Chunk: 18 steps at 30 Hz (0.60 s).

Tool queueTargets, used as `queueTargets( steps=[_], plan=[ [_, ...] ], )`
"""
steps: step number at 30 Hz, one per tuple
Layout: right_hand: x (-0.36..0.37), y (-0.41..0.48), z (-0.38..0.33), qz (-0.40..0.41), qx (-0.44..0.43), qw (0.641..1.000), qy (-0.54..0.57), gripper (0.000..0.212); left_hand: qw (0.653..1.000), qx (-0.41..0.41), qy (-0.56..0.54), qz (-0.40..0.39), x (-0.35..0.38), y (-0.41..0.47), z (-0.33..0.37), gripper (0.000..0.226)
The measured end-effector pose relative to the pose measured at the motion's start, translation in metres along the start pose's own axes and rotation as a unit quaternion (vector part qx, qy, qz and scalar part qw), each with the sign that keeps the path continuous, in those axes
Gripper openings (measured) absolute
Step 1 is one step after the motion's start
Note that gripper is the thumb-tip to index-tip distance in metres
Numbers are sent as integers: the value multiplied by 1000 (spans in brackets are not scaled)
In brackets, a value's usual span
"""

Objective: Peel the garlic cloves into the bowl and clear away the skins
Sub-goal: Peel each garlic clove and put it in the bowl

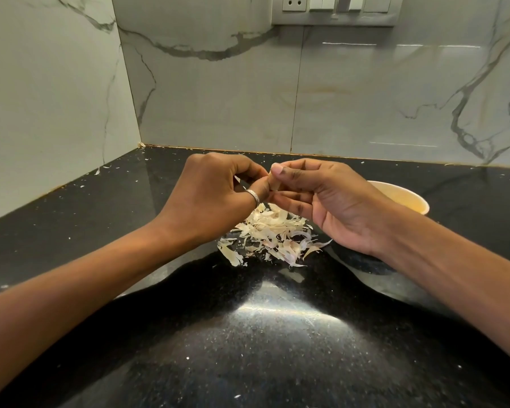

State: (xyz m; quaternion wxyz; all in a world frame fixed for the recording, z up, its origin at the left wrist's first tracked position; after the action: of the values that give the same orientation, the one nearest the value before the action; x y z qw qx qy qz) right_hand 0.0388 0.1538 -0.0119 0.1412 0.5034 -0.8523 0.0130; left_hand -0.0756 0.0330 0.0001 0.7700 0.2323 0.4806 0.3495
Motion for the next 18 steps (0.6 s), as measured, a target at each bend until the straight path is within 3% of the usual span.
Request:
queueTargets(
  steps=[7,18],
  plan=[
    [-1,1,-3,-4,-26,999,-18,17,998,-49,-28,-5,-1,1,-5,11],
    [-1,0,-5,18,-59,992,-110,23,998,-45,-28,-13,0,-1,-1,11]
  ],
)
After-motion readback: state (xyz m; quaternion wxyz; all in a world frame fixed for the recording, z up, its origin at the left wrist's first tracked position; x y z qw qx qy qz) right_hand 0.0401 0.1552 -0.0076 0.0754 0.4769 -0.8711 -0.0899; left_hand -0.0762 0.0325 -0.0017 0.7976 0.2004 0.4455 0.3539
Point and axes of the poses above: each hand's wrist, its own y-axis towards the middle knuckle, its own x-axis out of the palm, z = x × y, the point moved 4 cm from there along y, towards the middle knuckle, and after that the axes turned 3 degrees about -x, right-handed, at the moved point
